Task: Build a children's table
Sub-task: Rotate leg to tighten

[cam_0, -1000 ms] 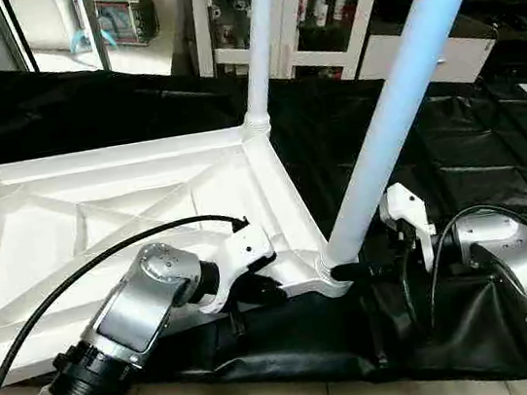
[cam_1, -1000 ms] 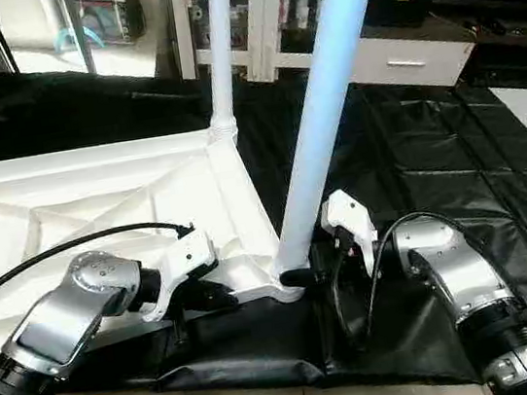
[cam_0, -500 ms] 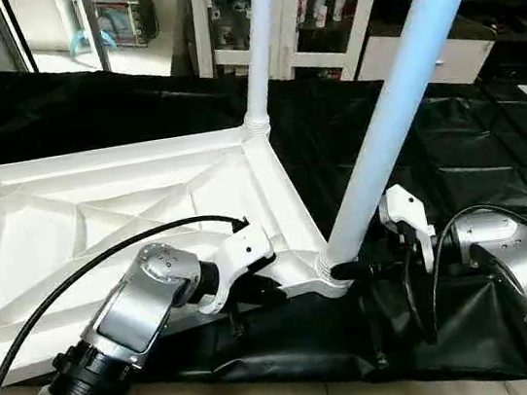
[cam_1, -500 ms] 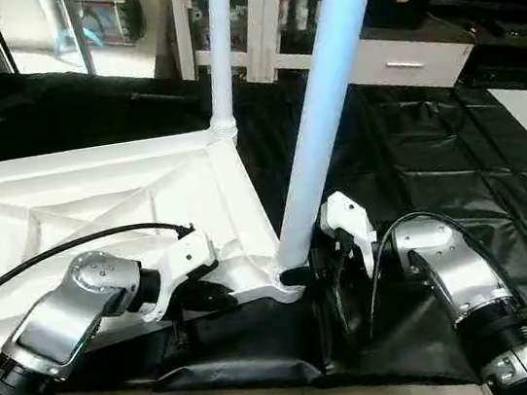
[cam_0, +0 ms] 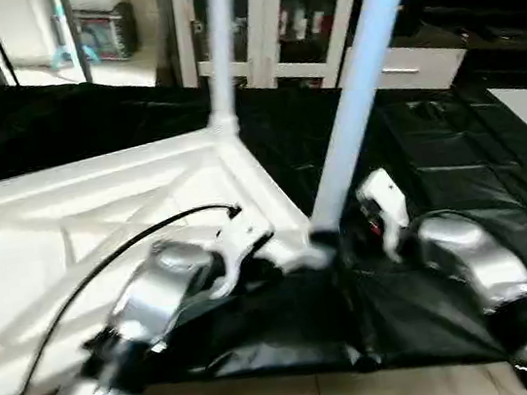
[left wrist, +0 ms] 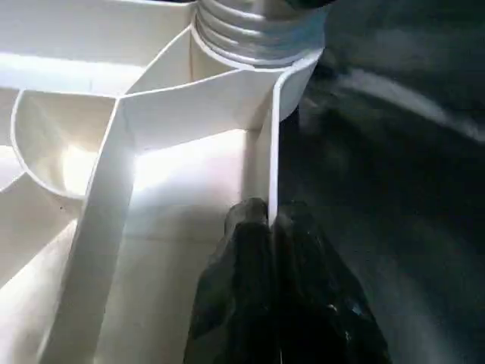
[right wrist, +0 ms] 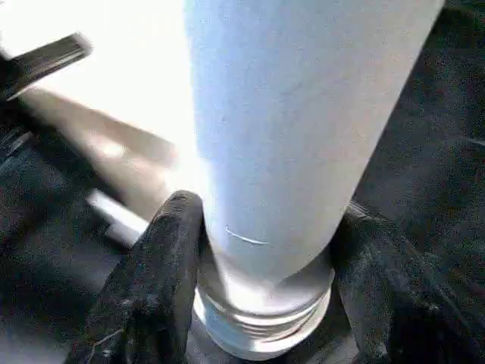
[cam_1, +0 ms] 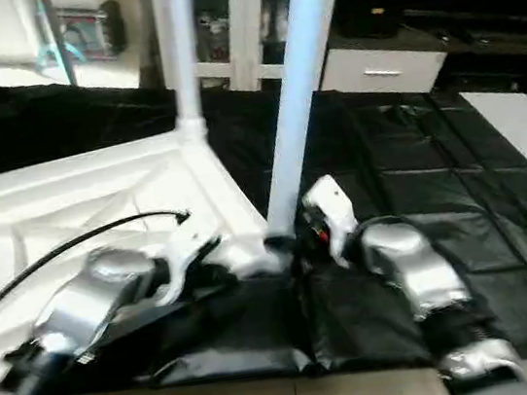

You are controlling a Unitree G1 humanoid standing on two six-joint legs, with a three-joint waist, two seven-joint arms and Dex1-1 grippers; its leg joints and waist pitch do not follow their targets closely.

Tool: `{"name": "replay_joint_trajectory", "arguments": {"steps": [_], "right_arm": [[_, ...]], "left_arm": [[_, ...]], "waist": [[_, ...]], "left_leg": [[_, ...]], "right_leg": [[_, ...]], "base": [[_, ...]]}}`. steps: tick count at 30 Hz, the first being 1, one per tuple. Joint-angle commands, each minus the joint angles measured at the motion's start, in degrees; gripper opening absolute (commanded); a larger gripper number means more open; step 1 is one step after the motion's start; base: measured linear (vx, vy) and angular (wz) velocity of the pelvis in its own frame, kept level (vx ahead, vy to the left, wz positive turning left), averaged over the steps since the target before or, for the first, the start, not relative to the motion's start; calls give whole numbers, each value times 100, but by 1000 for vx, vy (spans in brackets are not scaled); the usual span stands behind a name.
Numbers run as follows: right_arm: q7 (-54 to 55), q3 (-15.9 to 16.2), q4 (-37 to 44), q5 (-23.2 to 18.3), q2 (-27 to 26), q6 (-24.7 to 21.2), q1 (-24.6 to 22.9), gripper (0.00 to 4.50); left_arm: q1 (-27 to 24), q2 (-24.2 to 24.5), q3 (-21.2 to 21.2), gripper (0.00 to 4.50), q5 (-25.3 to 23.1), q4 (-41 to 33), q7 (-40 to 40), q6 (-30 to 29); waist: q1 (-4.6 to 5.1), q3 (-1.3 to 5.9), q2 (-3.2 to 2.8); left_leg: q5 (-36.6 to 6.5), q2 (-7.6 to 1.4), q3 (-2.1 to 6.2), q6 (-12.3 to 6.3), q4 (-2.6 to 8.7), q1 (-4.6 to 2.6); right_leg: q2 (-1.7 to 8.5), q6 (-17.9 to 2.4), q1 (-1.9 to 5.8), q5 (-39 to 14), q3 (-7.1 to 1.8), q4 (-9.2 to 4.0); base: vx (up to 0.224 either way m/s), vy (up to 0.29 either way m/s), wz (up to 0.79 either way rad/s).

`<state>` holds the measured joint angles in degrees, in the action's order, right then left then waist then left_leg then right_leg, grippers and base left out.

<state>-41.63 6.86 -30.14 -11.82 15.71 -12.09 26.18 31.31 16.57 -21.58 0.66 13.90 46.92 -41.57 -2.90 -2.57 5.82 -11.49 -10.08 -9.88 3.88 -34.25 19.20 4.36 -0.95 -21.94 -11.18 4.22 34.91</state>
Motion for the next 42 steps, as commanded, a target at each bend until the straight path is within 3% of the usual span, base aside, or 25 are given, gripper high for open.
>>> {"name": "replay_joint_trajectory", "arguments": {"steps": [1, 2, 3, 5, 6, 8, 12, 15, 16, 23, 25, 29, 30, 31, 33, 34, 36, 42], "right_arm": [[1453, -168, -814, 375, -329, -672, -73, 217], [1765, -271, -888, 331, -480, -696, -12, 217], [2493, -503, -1049, 228, -838, -708, 129, 216], [2799, -528, -1091, 230, -1063, -641, 209, 216], [2905, -436, -1055, 323, -1203, -565, 249, 213], [2886, -417, -996, 317, -1292, -481, 269, 211], [2595, -337, -847, 374, -1337, -274, 320, 210], [2429, -425, -758, 221, -1350, -319, 342, 210], [2418, -450, -702, 190, -1325, -325, 340, 265], [1895, -575, -185, 3, -971, -385, 242, 324], [1554, -564, 43, -53, -742, -390, 185, 339], [704, -418, 319, -105, -283, -330, 99, 368], [301, -336, 426, -129, -59, -301, 63, 381], [109, -293, 465, -131, 56, -278, 49, 385], [-606, -168, 570, -151, 461, -261, 10, 400], [-750, -154, 578, -155, 536, -263, 7, 411], [-1179, -90, 607, -161, 758, -257, -9, 425], [-1846, 113, 673, -188, 1100, -215, -36, 444]], "left_arm": [[300, -395, 319, 0, 74, 255, -577, -9], [369, -475, 347, 0, 41, 361, -722, 25], [537, -667, 403, 0, -44, 619, -1065, 130], [662, -788, 411, 0, -100, 789, -1253, 250], [752, -876, 416, 0, -129, 901, -1347, 334], [790, -918, 420, 0, -141, 928, -1357, 369], [807, -911, 400, 0, -180, 964, -1308, 393], [781, -876, 365, 0, -179, 1029, -1297, 442], [762, -859, 356, 0, -178, 1032, -1285, 455], [607, -662, 241, 0, -201, 802, -1029, 440], [514, -516, 119, 0, -181, 627, -758, 513], [307, -195, -156, 0, -110, 227, -157, 604], [210, -20, -297, 0, -90, 35, 130, 615], [163, 71, -367, 0, -80, -60, 263, 597], [-2, 383, -569, 0, 3, -404, 698, 487], [-37, 441, -595, 0, 28, -473, 781, 507], [-121, 588, -649, 0, 89, -653, 975, 511], [-256, 844, -699, 0, 178, -952, 1264, 502]], "waist": [[54, 202, -65], [66, 203, -73], [127, 200, -125], [152, 231, -143], [159, 253, -200], [124, 239, -171], [94, 223, -159], [84, 213, -150], [74, 214, -153], [22, 231, -139], [5, 245, -138], [-55, 295, -141], [-90, 328, -125], [-119, 356, -140], [-137, 326, -135], [-160, 327, -120], [-205, 315, -143], [-219, 285, -137]], "left_leg": [[-2519, -299, 255, 268, 515, -14], [-2559, -291, 259, 271, 510, -22], [-2785, -289, 286, 309, 513, -59], [-2854, -309, 332, 346, 535, -32], [-2848, -353, 376, 395, 593, 24], [-2736, -350, 331, 389, 590, -9], [-2460, -344, 282, 284, 591, 29], [-2414, -341, 254, 249, 583, 10], [-2373, -343, 248, 236, 581, 4], [-1944, -358, 218, 118, 575, 38], [-1750, -364, 211, 80, 569, 63], [-1015, -360, 153, -101, 525, 93], [-713, -365, 145, -198, 489, 124], [-297, -358, 125, -308, 448, 110], [-55, -342, 81, -511, 419, 109], [-61, -345, 65, -578, 413, 123], [-217, -374, 52, -539, 420, 79], [-729, -395, 49, -170, 461, 44]], "right_leg": [[479, -344, 70, -3566, -184, -685], [485, -307, 68, -3613, -175, -704], [492, -255, 34, -3679, -126, -756], [500, -249, 113, -3451, -58, -761], [511, -366, 178, -2758, -48, -719], [523, -544, 117, -2291, -93, -698], [549, -639, 131, -2270, -158, -669], [544, -673, 107, -2258, -183, -665], [546, -686, 108, -2252, -191, -661], [552, -719, 142, -2139, -208, -632], [551, -746, 150, -2025, -211, -619], [530, -994, 199, -1124, -225, -506], [532, -1073, 238, -745, -229, -438], [507, -1225, 238, -147, -226, -355], [468, -1431, 212, 299, -229, -301], [489, -1476, 244, 288, -234, -292], [486, -1492, 218, -3, -224, -320], [482, -1320, 195, -793, -228, -390]], "base": [[0, 0, 0], [0, 0, 0], [0, 0, 0], [0, 0, 0], [0, 0, 0], [0, 0, 0], [0, 0, 0], [0, 0, 0], [0, 0, 0], [0, 0, 0], [0, 0, 0], [25, -12, 0], [55, -26, -1], [57, -24, 1], [29, -12, 1], [0, 0, 0], [0, 0, 0], [0, 0, 0]]}}
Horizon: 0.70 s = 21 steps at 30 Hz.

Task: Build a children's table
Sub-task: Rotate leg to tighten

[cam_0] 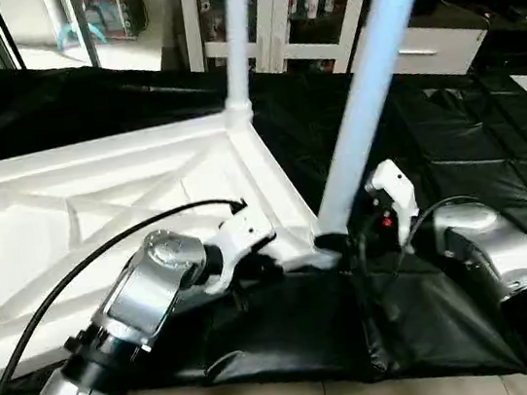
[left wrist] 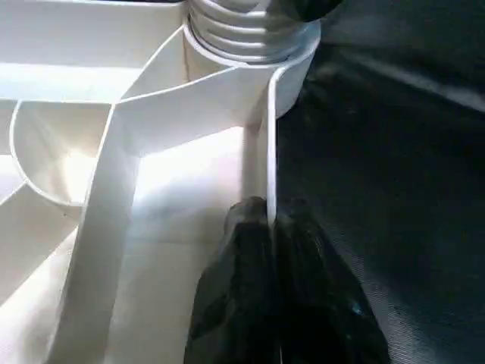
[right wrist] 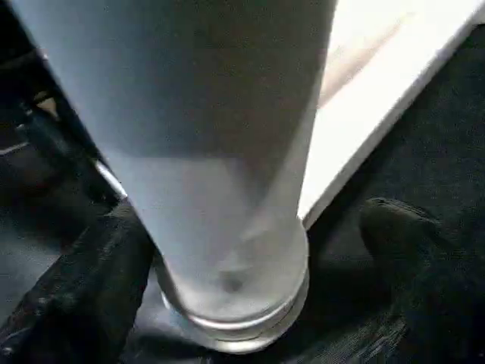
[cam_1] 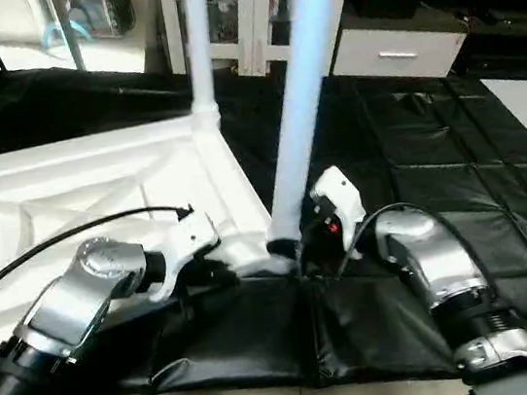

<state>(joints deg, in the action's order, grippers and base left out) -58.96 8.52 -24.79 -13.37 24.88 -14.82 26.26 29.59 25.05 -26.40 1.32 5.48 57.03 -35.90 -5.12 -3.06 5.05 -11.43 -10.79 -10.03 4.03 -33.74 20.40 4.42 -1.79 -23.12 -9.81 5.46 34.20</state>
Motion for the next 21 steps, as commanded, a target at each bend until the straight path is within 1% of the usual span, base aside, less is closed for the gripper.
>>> {"name": "replay_joint_trajectory", "arguments": {"steps": [1, 3, 5, 7, 8, 9, 10, 12, 14, 15, 17, 18, 20, 21], "right_arm": [[-232, -25, 155, -50, 219, 58, -53, 444], [-525, -3, 159, -136, 266, -6, -72, 444], [-686, 18, 14, -129, 250, 46, -88, 419], [-685, 36, -47, -88, 235, 108, -99, 408], [-715, 71, -93, -57, 225, 141, -118, 399], [-742, 105, -116, -31, 219, 172, -146, 385], [-745, 115, -122, -22, 215, 188, -157, 367], [-751, 144, -146, -2, 206, 234, -182, 363], [-745, 184, -178, 52, 200, 295, -200, 341], [-753, 181, -211, 83, 189, 326, -196, 330], [-756, 165, -255, 112, 172, 357, -180, 317], [-747, 157, -269, 112, 165, 372, -173, 309], [-729, 144, -283, 104, 147, 409, -162, 286], [-727, 140, -289, 104, 142, 420, -160, 286]], "left_arm": [[-91, 23, -218, 0, 116, -128, 269, -58], [-99, 64, -220, 0, 115, -148, 313, -60], [-102, 88, -213, 0, 93, -132, 360, -49], [-101, 91, -216, 0, 87, -127, 364, -46], [-100, 94, -217, 0, 82, -121, 364, -44], [-99, 94, -213, 0, 79, -120, 351, -46], [-97, 92, -211, 0, 78, -119, 344, -48], [-89, 94, -214, 0, 83, -117, 328, -53], [-84, 103, -221, 0, 85, -119, 333, -56], [-81, 109, -224, 0, 84, -111, 341, -51], [-76, 116, -225, 0, 81, -97, 351, -42], [-75, 118, -225, 0, 79, -92, 355, -39], [-76, 122, -229, 0, 72, -88, 360, -34], [-75, 120, -231, 0, 71, -84, 360, -32]], "waist": [[3, 334, -49], [-6, 329, -47], [-9, 329, -46], [-5, 337, -40], [-12, 339, -51], [-10, 345, -42], [-13, 351, -47], [-13, 355, -48], [-12, 355, -40], [-16, 352, -54], [-14, 355, -48], [-15, 358, -58], [-8, 357, -51], [-8, 359, -36]], "left_leg": [[-798, -319, 63, -169, 407, -76], [-843, -310, 52, -180, 402, -80], [-839, -307, 60, -165, 404, -61], [-810, -308, 67, -148, 399, -54], [-796, -307, 69, -146, 398, -57], [-750, -306, 67, -150, 393, -51], [-715, -308, 69, -155, 391, -53], [-689, -303, 69, -175, 387, -50], [-671, -301, 66, -184, 382, -49], [-682, -300, 66, -185, 382, -51], [-697, -302, 67, -176, 380, -53], [-702, -302, 68, -171, 379, -54], [-720, -302, 71, -168, 379, -49], [-711, -300, 68, -173, 376, -47]], "right_leg": [[472, -1207, 311, -1009, -351, -328], [469, -1175, 302, -1081, -357, -342], [474, -1126, 315, -1181, -355, -347], [474, -1106, 313, -1200, -349, -344], [476, -1110, 315, -1186, -348, -342], [471, -1125, 318, -1109, -348, -332], [470, -1145, 319, -1041, -345, -322], [463, -1175, 325, -968, -343, -312], [464, -1184, 326, -959, -343, -310], [465, -1186, 323, -981, -345, -313], [465, -1189, 323, -993, -342, -311], [468, -1195, 327, -992, -342, -311], [463, -1194, 330, -983, -340, -306], [460, -1192, 332, -979, -341, -306]], "base": [[0, 0, 0], [0, 0, 0], [0, 0, 0], [0, 0, 0], [0, 0, 0], [0, 0, 0], [0, 0, 0], [0, 0, 0], [0, 0, 0], [0, 0, 0], [0, 0, 0], [0, 0, 0], [0, 0, 0], [0, 0, 0]]}}
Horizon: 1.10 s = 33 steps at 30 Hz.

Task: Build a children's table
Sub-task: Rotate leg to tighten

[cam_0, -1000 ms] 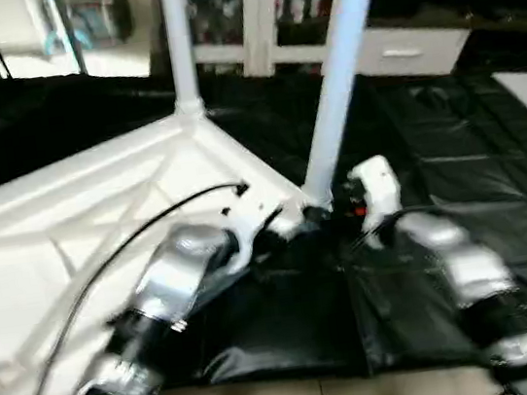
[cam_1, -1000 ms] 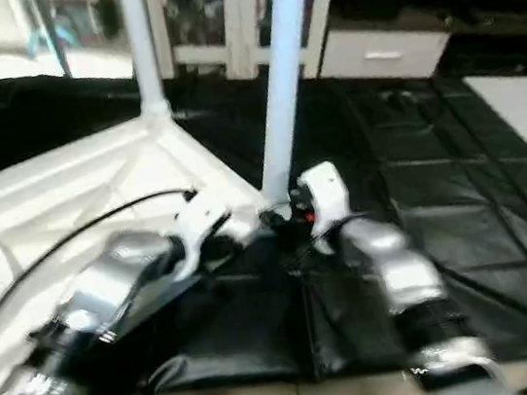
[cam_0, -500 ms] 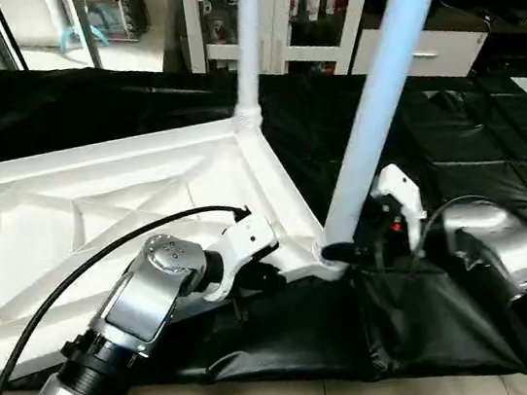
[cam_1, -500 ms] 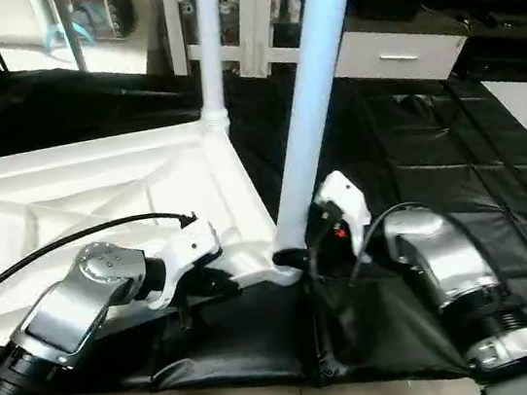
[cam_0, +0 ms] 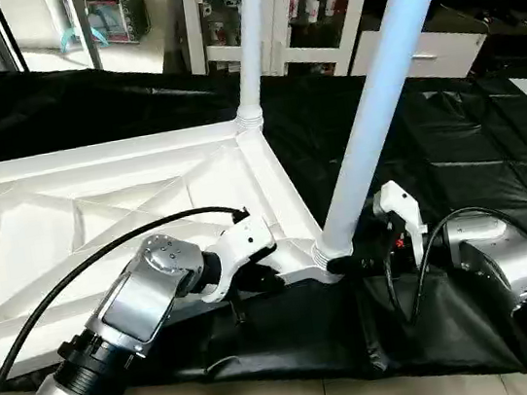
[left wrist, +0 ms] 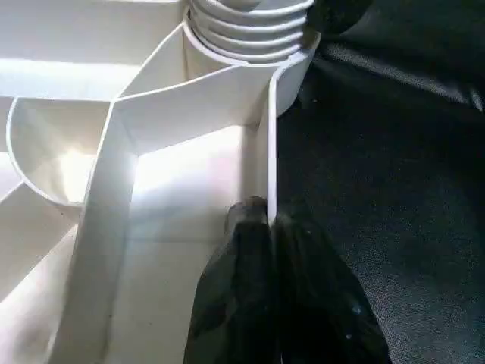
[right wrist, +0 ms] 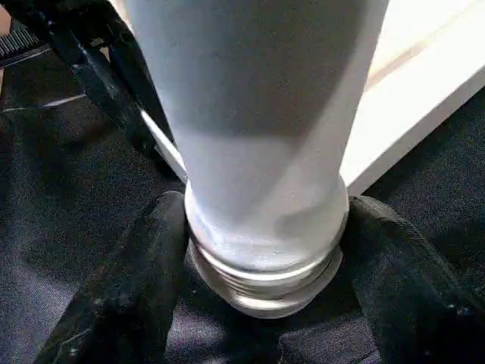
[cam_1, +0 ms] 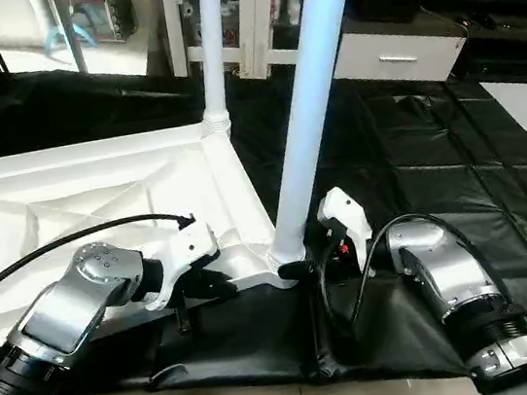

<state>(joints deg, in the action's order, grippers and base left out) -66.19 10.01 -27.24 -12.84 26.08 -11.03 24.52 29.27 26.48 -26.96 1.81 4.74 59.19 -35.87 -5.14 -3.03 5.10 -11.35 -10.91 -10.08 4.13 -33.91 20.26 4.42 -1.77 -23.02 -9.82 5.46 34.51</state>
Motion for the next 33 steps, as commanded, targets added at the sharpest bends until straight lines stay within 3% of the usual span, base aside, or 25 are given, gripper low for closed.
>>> {"name": "replay_joint_trajectory", "arguments": {"steps": [1, 8, 14, 16, 18, 21, 24, 25, 26, 27, 28, 33], "right_arm": [[-9, -7, -42, 48, 16, 50, 12, 281], [-91, 8, -52, 46, -23, 96, -6, 276], [295, -44, -111, 78, -217, 31, -83, 275], [995, -196, -249, 149, -494, 4, -135, 275], [1530, -333, -332, 160, -720, -103, -169, 274], [2193, -538, -346, 94, -1062, -298, -221, 274], [3174, -892, -340, -22, -1576, -519, -242, 274], [3670, -1018, -400, 0, -1774, -564, -223, 274], [3670, -1018, -400, 0, -1774, -564, -223, 274], [3993, -1093, -442, 26, -1897, -586, -210, 274], [4335, -1097, -497, 109, -2076, -546, -194, 274], [4650, -803, -380, 440, -2547, -227, -203, 274]], "left_arm": [[-44, -24, -178, 0, 22, -12, 147, -36], [-63, -34, -210, 0, 20, -37, 155, -36], [-40, -144, -214, 0, -17, 10, 24, -47], [60, -382, -122, 0, -85, 202, -307, -103], [151, -606, -30, 0, -126, 380, -601, -149], [268, -883, 72, 0, -159, 590, -935, -278], [425, -1153, 127, 0, -262, 866, -1296, -323], [484, -1243, 134, 0, -303, 959, -1415, -324], [484, -1243, 134, 0, -303, 959, -1415, -324], [518, -1300, 140, 0, -332, 1013, -1486, -326], [566, -1409, 154, 0, -366, 1079, -1616, -349], [665, -1683, 164, 0, -530, 1272, -1945, -357]], "waist": [[-9, 356, -48], [-11, 361, -38], [-5, 344, -20], [14, 314, -21], [25, 307, -21], [59, 309, -16], [77, 307, -24], [83, 308, -68], [101, 302, -67], [113, 315, -52], [116, 314, -74], [158, 318, -64]], "left_leg": [[-714, -290, 74, -189, 392, -41], [-638, -287, 70, -224, 381, -40], [-770, -285, 71, -179, 389, -37], [-978, -283, 74, -110, 411, -39], [-1362, -273, 105, 60, 422, -63], [-1546, -270, 137, 154, 436, -59], [-1661, -269, 144, 162, 440, -75], [-1723, -267, 153, 177, 447, -83], [-1761, -267, 146, 189, 451, -86], [-1768, -264, 159, 224, 457, -78], [-1794, -263, 160, 226, 459, -77], [-1792, -267, 161, 243, 474, -51]], "right_leg": [[463, -1198, 319, -982, -342, -336], [460, -1215, 320, -931, -341, -322], [465, -1130, 309, -1200, -343, -353], [462, -1023, 283, -1562, -343, -399], [489, -776, 270, -2332, -324, -486], [495, -572, 251, -2679, -308, -531], [496, -502, 216, -2758, -307, -556], [489, -485, 204, -2776, -301, -565], [486, -480, 177, -2763, -313, -575], [483, -472, 197, -2660, -304, -555], [482, -477, 197, -2638, -303, -552], [486, -471, 198, -2444, -323, -542]], "base": [[0, 0, 0], [0, 0, 0], [0, 0, 0], [0, 0, 0], [0, 0, 0], [0, 0, 0], [0, 0, 0], [0, 0, 0], [0, 0, 0], [0, 0, 0], [0, 0, 0], [0, 0, 0]]}}
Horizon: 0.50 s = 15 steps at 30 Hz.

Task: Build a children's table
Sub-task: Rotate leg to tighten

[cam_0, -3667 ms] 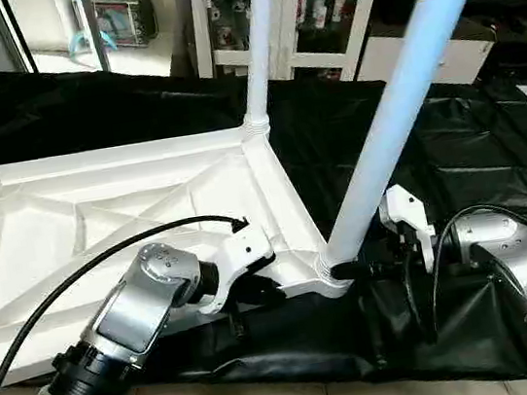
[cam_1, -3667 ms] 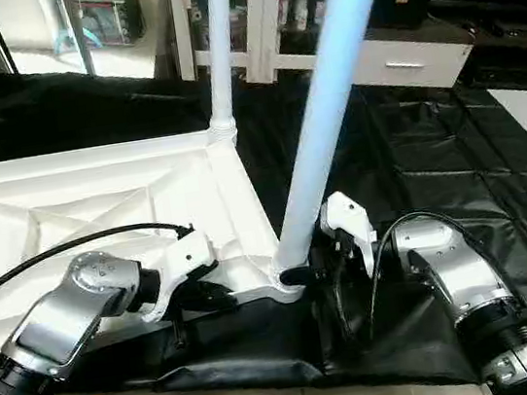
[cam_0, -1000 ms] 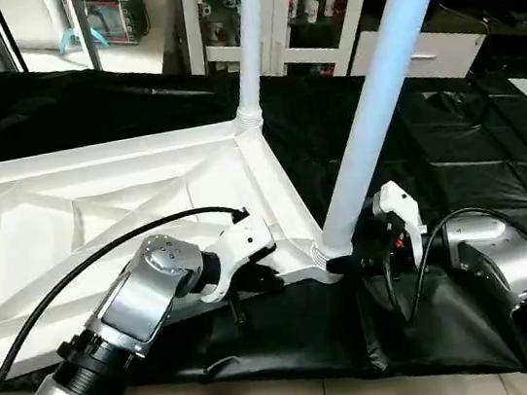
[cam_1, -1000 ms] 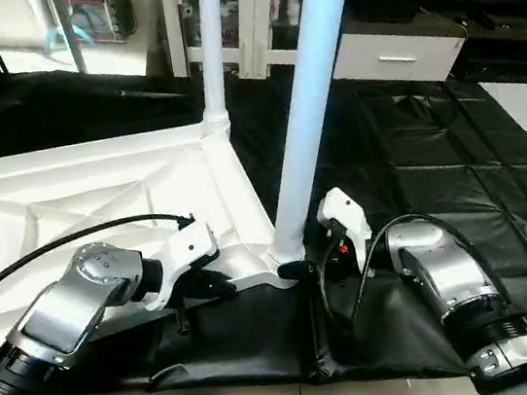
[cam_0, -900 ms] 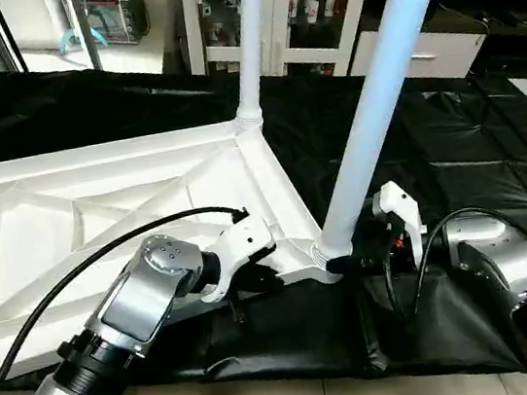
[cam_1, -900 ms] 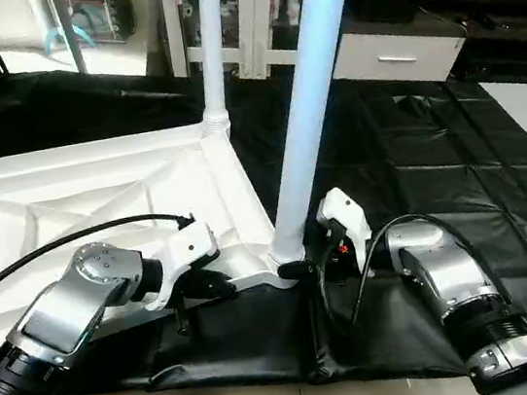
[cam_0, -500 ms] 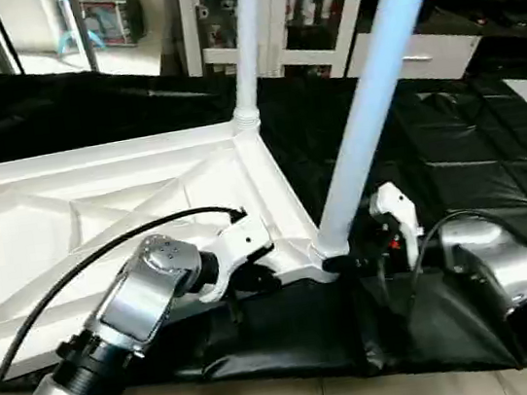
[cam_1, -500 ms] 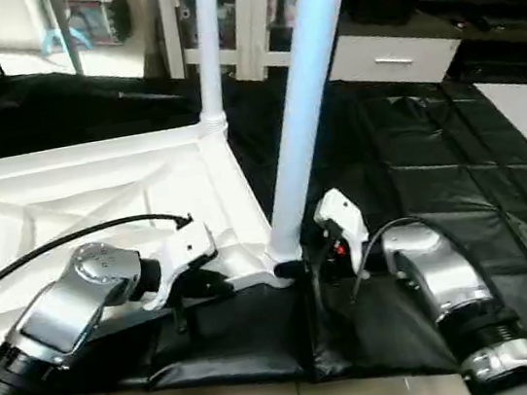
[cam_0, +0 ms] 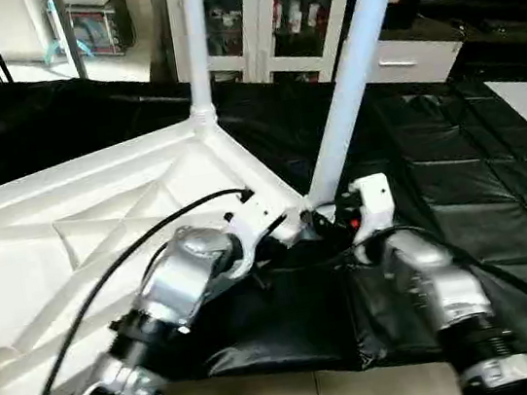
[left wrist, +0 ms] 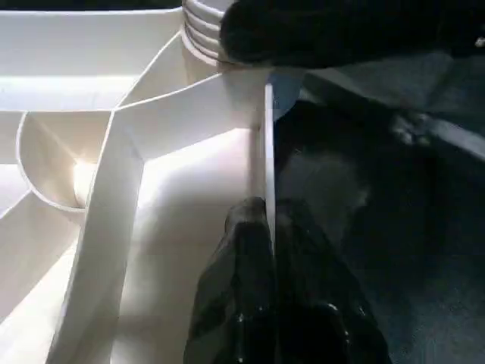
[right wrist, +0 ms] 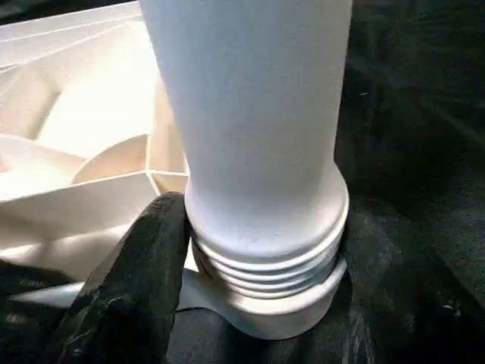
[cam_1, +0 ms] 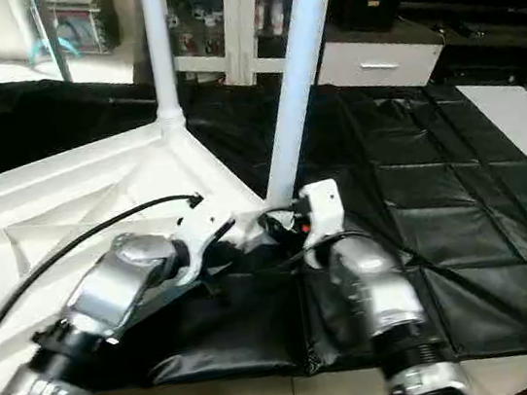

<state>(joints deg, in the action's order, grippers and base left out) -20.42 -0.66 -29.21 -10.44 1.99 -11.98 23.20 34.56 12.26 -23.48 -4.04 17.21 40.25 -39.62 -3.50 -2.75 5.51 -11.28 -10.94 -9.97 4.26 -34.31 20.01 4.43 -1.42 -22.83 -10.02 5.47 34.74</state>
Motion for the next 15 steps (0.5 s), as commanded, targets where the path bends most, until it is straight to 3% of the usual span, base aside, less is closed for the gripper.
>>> {"name": "replay_joint_trajectory", "arguments": {"steps": [1, 8, 9, 11, 15], "right_arm": [[73, 264, -183, 200, -138, -132, -71, 274], [-186, 266, 131, 129, -20, 112, -112, 274], [-399, 275, 273, 64, 114, 103, -157, 330], [-549, 260, 364, 4, 215, 69, -187, 330], [-1203, 186, 668, -164, 693, -115, -257, 380]], "left_arm": [[135, -261, -184, 0, 55, 25, -51, 18], [112, -154, -105, 0, 79, 39, -68, 60], [83, -98, -84, 0, 68, 10, -25, 65], [59, -54, -76, 0, 65, -29, 11, 53], [-55, 137, -90, 0, 38, -231, 215, -12]], "waist": [[-8, 291, -108], [-18, 281, -100], [-30, 286, -90], [-33, 287, -96], [-59, 300, -88]], "left_leg": [[-1783, -266, 149, 227, 516, -28], [-1671, -271, 128, 154, 526, -22], [-1639, -274, 125, 145, 521, -23], [-1602, -277, 118, 115, 519, -19], [-1287, -281, 102, 0, 501, 11]], "right_leg": [[484, -516, 178, -2372, -325, -555], [481, -591, 189, -2119, -342, -530], [476, -581, 208, -2065, -341, -526], [472, -605, 208, -1955, -347, -512], [468, -744, 255, -1554, -355, -464]], "base": [[0, 0, 0], [0, 0, 0], [0, 0, 0], [0, 0, 0], [0, 0, 0]]}}
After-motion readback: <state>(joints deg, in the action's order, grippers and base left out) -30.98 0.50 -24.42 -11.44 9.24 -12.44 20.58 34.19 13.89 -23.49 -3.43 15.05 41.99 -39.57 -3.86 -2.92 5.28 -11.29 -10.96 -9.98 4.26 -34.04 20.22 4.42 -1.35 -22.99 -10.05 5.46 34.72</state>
